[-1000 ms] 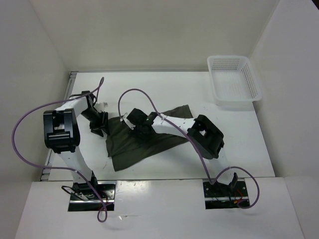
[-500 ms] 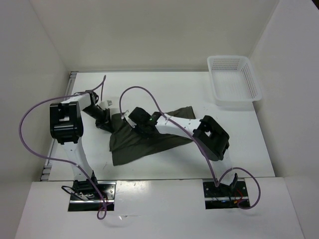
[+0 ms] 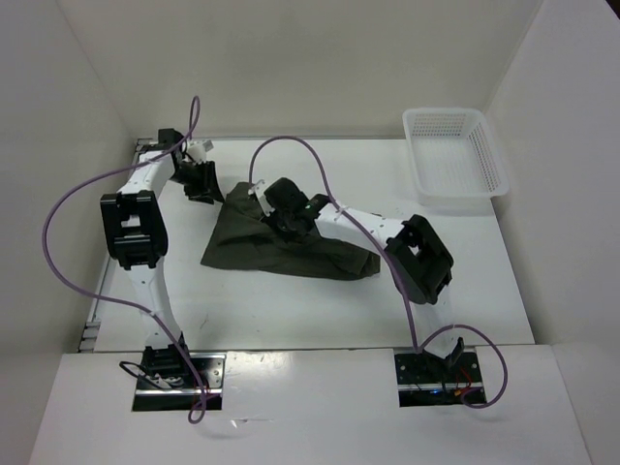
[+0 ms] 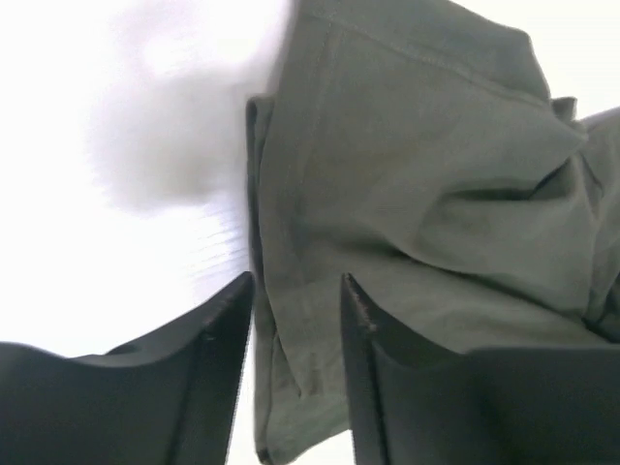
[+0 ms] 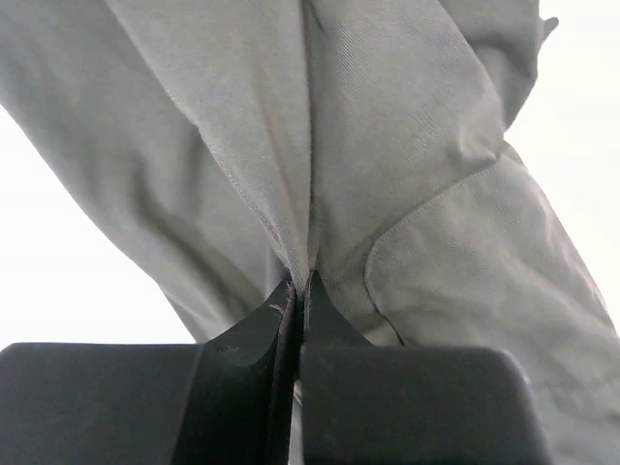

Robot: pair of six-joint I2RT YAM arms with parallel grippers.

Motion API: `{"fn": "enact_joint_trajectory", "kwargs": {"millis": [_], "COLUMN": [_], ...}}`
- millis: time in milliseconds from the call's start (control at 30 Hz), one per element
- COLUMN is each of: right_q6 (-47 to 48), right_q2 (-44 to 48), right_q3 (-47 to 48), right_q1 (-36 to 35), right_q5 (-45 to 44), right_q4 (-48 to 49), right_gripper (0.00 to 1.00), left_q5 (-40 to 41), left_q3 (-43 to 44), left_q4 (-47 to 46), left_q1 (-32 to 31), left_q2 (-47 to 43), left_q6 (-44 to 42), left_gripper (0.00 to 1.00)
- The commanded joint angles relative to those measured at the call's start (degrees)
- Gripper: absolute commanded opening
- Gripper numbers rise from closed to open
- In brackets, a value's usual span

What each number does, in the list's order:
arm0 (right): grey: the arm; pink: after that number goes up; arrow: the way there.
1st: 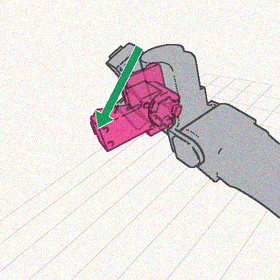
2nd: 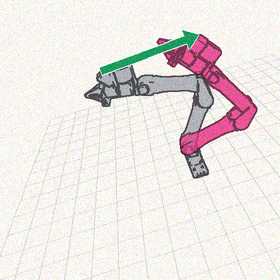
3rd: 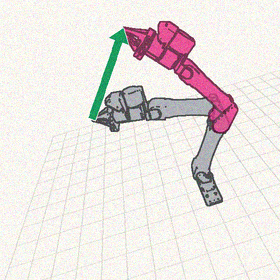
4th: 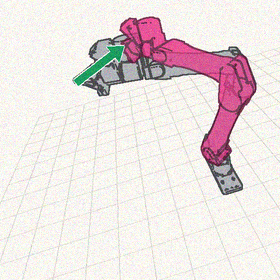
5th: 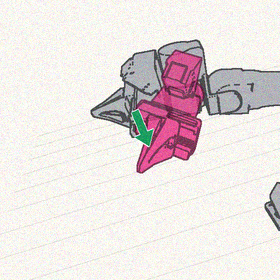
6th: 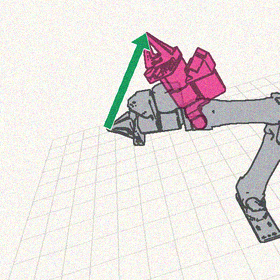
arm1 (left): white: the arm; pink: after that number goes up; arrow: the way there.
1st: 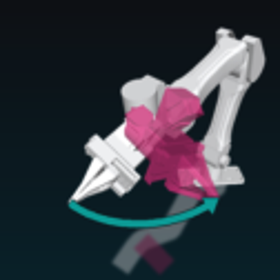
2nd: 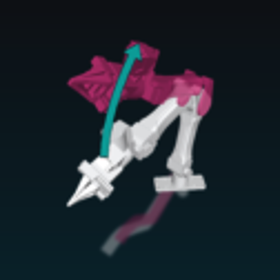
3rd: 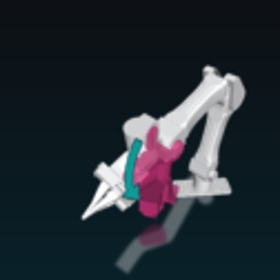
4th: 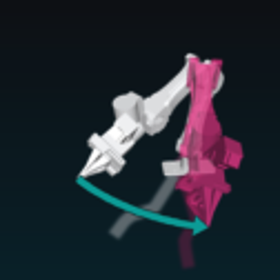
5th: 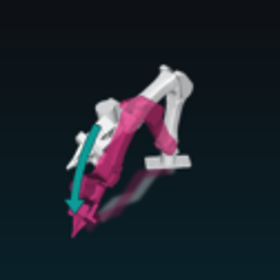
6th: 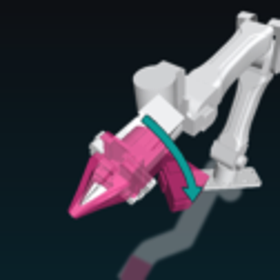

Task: Fold and stack the shorts
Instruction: Fold the shorts

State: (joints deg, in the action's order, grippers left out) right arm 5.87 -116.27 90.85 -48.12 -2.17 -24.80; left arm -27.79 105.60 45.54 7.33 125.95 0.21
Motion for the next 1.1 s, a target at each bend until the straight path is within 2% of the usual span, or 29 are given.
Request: {"fn": "enact_joint_trajectory", "kwargs": {"millis": [0, 133, 267, 467, 600, 667, 700, 733, 833, 1067], "right_q6": [-1.56, -1.56, -1.56, -0.95, -0.95, -0.95, -0.95, -0.95, -0.95, -0.95], "right_q2": [1.92, 2.45, 2.45, 3.68, 4.30, 4.30, 4.30, 4.30, 3.68, 3.68], "right_q3": [1.62, -1.55, -1.64, -1.72, -3.48, -3.49, -3.49, -3.49, -2.96, -2.96], "right_q1": [-2.32, -4.17, -4.70, -5.23, -5.23, -5.23, -5.23, -5.23, -5.23, -5.23], "right_q5": [3.76, 3.76, 3.23, 3.15, 3.14, 3.14, 3.14, 3.14, 2.61, 2.61], "right_q4": [1.07, 1.68, 2.21, 1.51, 2.03, 2.03, 2.56, 2.56, 2.56, 2.56], "right_gripper": [0.00, 0.06, 0.12, 0.12, 0.12, 0.12, 0.12, 0.12, 0.13, 0.13], "left_q5": [1.50, 4.23, 6.25, 7.67, 7.39, 11.33, 16.84, 19.59, 23.91, 27.18], "left_q3": [-2.58, -12.93, -18.14, -19.29, -22.88, -29.46, -32.10, -34.74, -43.36, -46.36], "left_q4": [1.66, 1.66, 2.19, 8.86, 10.27, 4.06, 1.25, -5.13, -14.83, -16.79], "left_q1": [0.31, 0.31, -0.38, -0.39, -2.93, -6.00, -6.80, -7.33, -7.33, -11.19], "left_q2": [-3.59, -11.42, -14.86, -14.86, -20.47, -27.05, -29.51, -34.41, -41.37, -39.38], "left_q6": [-0.21, -0.21, -0.21, -0.21, -0.21, -0.21, -0.21, -0.21, -0.21, -0.21], "left_gripper": [0.51, 0.53, 0.54, 0.54, 0.54, 0.54, 0.54, 0.54, 0.53, 0.53]}}
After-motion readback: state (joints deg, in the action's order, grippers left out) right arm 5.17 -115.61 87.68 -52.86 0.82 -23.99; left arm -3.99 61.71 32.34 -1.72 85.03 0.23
